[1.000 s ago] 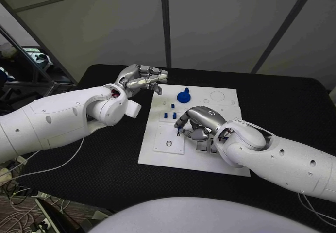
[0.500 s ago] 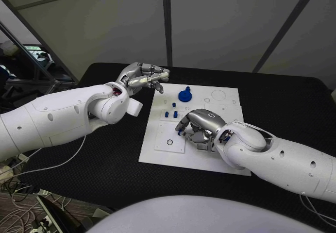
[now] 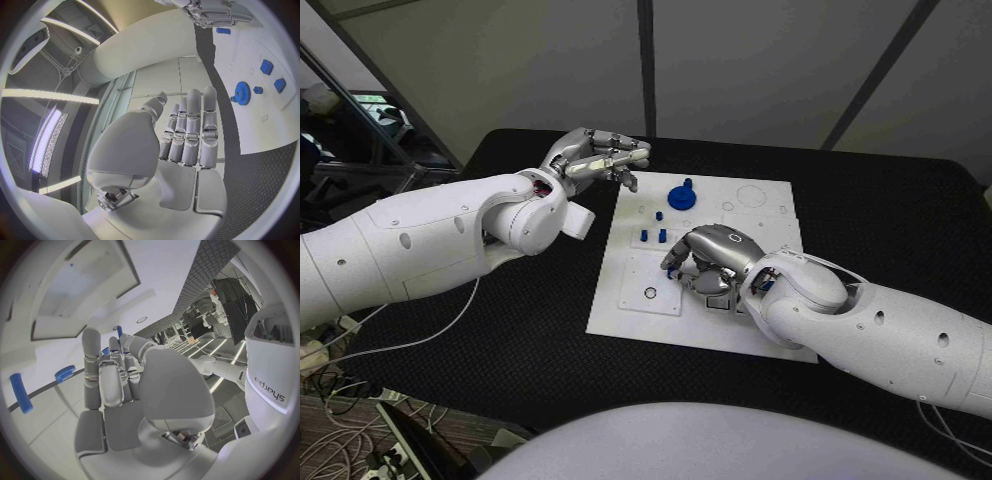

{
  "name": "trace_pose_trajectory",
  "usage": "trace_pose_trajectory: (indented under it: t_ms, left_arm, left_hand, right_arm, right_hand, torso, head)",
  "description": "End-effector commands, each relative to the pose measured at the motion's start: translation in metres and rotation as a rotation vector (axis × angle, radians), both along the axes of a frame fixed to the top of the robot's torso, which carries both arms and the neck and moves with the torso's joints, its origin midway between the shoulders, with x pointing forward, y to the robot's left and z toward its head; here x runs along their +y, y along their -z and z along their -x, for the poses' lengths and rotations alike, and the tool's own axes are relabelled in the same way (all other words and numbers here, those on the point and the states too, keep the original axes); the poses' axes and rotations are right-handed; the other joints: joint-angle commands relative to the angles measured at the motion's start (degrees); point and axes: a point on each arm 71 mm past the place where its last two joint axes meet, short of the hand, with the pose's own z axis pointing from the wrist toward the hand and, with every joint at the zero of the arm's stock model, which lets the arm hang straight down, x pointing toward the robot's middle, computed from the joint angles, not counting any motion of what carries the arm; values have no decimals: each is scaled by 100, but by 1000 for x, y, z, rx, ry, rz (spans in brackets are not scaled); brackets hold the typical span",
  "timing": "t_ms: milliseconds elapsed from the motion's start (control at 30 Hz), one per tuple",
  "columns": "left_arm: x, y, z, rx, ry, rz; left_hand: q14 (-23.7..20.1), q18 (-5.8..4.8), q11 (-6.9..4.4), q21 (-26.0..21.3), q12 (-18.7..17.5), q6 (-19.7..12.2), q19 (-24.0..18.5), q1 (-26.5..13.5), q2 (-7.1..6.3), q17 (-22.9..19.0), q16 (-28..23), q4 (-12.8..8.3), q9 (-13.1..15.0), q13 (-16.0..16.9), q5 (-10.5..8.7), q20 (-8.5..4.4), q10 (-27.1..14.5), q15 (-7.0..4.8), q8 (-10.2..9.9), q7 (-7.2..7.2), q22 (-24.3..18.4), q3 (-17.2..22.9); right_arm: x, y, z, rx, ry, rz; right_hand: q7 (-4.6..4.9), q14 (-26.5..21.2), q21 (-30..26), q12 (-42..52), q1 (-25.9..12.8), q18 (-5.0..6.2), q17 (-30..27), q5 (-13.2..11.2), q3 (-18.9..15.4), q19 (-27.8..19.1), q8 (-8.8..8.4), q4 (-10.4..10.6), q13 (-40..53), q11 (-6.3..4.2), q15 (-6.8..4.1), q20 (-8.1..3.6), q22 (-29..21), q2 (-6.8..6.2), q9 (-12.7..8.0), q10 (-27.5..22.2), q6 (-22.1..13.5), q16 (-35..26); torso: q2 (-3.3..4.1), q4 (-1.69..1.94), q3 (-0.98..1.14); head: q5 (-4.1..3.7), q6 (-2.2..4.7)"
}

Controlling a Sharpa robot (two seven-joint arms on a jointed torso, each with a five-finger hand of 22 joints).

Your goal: Assemble the parts on the task board

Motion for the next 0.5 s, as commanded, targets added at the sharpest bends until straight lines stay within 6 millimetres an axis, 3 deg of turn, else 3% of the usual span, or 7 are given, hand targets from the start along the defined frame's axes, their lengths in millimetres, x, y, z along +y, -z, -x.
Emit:
trace_pose_trajectory:
  t_ms: [33,500]
  left_arm:
    - [-2,-2,0,-5,14,10]
    - [-3,-2,0,-3,17,11]
  left_hand:
    - [-2,-25,7,-28,29,-8,36,41,29,-7,-18,-4,-6,9,21,-16,-37,43,-37,30,-10,-30]
    - [-2,-25,7,-28,29,-8,36,41,29,-7,-18,-4,-6,9,21,-16,-37,43,-37,30,-10,-30]
  right_arm:
    - [-2,3,-1,-10,19,23]
    - [1,0,-1,-41,31,-4]
  right_hand:
    - [28,276,27,10,-24,-78,-2,14,8,-14,24,-33,5,6,-20,21,-5,9,5,38,1,27]
    - [26,277,41,9,-18,-79,14,17,14,-14,23,-40,5,5,-19,22,12,16,6,38,1,39]
  torso:
    - [3,-1,1]
    - [-4,0,0]
  head:
    - [4,0]
    - [8,0]
